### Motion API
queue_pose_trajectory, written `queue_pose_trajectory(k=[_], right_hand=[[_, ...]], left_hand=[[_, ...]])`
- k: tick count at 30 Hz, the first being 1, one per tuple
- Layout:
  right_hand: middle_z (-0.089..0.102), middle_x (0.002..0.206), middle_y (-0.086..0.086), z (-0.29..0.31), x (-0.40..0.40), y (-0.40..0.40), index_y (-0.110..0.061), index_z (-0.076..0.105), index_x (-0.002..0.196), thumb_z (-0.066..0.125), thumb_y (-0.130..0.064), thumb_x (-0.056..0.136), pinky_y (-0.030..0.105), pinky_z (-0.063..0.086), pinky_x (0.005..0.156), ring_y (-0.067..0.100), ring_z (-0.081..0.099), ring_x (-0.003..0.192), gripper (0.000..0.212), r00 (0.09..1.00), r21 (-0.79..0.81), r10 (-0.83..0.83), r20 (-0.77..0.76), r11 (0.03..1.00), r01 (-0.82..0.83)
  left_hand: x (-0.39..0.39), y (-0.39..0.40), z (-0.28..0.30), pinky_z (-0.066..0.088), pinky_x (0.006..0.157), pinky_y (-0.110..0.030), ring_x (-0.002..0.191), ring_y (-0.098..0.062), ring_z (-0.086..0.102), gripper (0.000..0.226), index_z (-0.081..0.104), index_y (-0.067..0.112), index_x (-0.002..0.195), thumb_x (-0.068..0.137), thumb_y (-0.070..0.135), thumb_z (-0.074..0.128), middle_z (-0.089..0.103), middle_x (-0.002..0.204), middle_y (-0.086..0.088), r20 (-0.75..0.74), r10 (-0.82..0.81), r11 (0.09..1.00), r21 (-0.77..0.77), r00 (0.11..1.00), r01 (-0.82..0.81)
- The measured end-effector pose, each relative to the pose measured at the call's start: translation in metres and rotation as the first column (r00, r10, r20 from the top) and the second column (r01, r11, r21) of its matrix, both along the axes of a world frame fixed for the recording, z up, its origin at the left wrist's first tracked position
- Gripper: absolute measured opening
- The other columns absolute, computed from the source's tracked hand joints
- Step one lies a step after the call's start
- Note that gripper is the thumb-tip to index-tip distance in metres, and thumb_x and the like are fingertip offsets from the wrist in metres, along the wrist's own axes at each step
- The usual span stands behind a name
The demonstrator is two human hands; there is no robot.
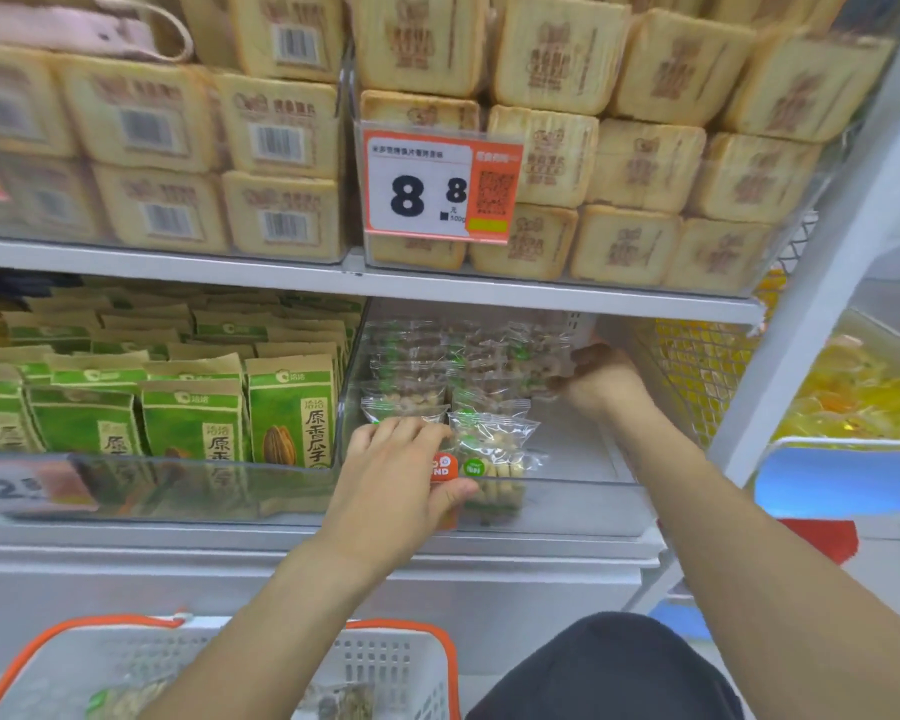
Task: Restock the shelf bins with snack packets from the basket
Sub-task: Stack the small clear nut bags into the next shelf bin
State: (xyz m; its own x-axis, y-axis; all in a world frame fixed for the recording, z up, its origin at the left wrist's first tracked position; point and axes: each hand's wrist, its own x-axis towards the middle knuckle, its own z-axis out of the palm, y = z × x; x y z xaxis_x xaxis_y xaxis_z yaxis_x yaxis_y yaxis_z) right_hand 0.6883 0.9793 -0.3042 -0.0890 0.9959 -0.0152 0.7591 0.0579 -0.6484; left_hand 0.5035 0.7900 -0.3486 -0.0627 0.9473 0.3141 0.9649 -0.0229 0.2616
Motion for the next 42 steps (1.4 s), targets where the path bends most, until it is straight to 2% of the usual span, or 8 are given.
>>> queue_pose_trajectory(k=[5,8,16,21,29,33,37,42], right_hand=[[0.072,0.084,-0.008,0.027,0.002,-0.108,-0.020,0.069,0.092,0.084,-0.021,0.077,0.015,0.048,0.064,-0.002,0.064,0.063,0.022,0.974,0.214,0.166,-0.154,0.968,-0.132],[0.071,0.081,-0.010,0.029,-0.022,-0.169,-0.024,0.070,0.089,0.085,-0.022,0.076,0.013,0.052,0.062,0.002,0.066,0.065,0.019,0.928,0.144,0.338,-0.159,0.937,-0.317],[0.070,0.103,-0.002,-0.076,-0.138,-0.241,-0.015,0.067,0.113,0.086,-0.035,0.076,0.027,0.052,0.071,0.016,0.065,0.087,0.047,0.696,-0.498,0.718,-0.019,0.597,-0.629],[0.059,0.117,-0.001,-0.220,-0.154,-0.252,-0.011,0.063,0.115,0.078,-0.027,0.084,0.037,0.051,0.093,0.025,0.061,0.111,0.037,0.768,-0.585,0.639,0.052,0.643,-0.495],[0.056,0.135,0.003,-0.343,-0.121,-0.245,-0.019,0.048,0.141,0.077,-0.030,0.084,0.021,0.043,0.093,0.021,0.057,0.119,0.065,0.823,-0.621,0.556,0.119,0.688,-0.375],[0.053,0.125,0.008,-0.383,-0.134,-0.244,-0.015,0.054,0.126,0.087,-0.031,0.072,0.025,0.048,0.087,0.022,0.060,0.105,0.065,0.929,-0.654,0.359,0.083,0.724,-0.222],[0.065,0.099,0.017,-0.404,-0.153,-0.245,0.002,0.059,0.103,0.085,-0.027,0.075,0.016,0.041,0.058,0.018,0.060,0.078,0.048,1.000,-0.620,-0.010,0.027,0.784,0.025],[0.060,0.104,0.007,-0.399,-0.153,-0.268,-0.017,0.046,0.106,0.084,-0.033,0.077,0.027,0.044,0.078,0.021,0.062,0.092,0.052,0.996,-0.501,-0.055,-0.076,0.866,0.009]], left_hand=[[0.004,-0.031,0.003,0.039,0.095,-0.032,0.109,-0.016,0.051,0.030,0.064,0.020,0.106,0.089,0.044,0.061,0.058,0.108,0.007,0.246,-0.091,0.905,0.424,0.965,-0.023],[-0.005,-0.070,-0.022,0.041,0.091,-0.026,0.103,-0.015,0.053,0.012,0.065,0.014,0.097,0.088,0.023,0.067,0.058,0.102,0.005,0.346,-0.068,0.840,0.527,0.936,-0.134],[-0.056,-0.184,-0.207,0.041,0.076,-0.031,0.099,-0.024,0.057,0.037,0.060,0.021,0.104,0.084,0.049,0.050,0.051,0.104,0.000,0.411,0.392,0.918,-0.230,0.823,-0.323],[-0.071,-0.238,-0.263,0.045,0.099,-0.035,0.123,-0.025,0.046,0.046,0.046,0.025,0.133,0.094,0.049,0.053,0.042,0.132,-0.003,0.209,0.578,0.651,-0.702,0.789,-0.291],[-0.127,-0.233,-0.282,0.044,0.093,-0.043,0.116,-0.033,0.050,0.035,0.059,0.010,0.118,0.092,0.033,0.063,0.049,0.128,-0.013,0.334,0.747,0.665,-0.346,0.575,-0.662],[-0.159,-0.222,-0.299,0.025,0.114,-0.056,0.141,-0.040,0.030,0.058,0.049,0.020,0.139,0.093,0.056,0.048,0.036,0.153,-0.018,0.298,0.798,0.602,-0.433,0.524,-0.670],[-0.169,-0.210,-0.301,0.033,0.105,-0.049,0.119,-0.034,0.047,0.034,0.060,0.020,0.123,0.093,0.035,0.064,0.052,0.131,-0.013,0.400,0.815,0.569,-0.413,0.420,-0.711],[-0.162,-0.198,-0.294,0.033,0.090,-0.037,0.110,-0.029,0.049,0.063,0.047,0.021,0.131,0.079,0.022,0.082,0.051,0.125,-0.011,0.433,0.841,0.517,-0.470,0.324,-0.716]])
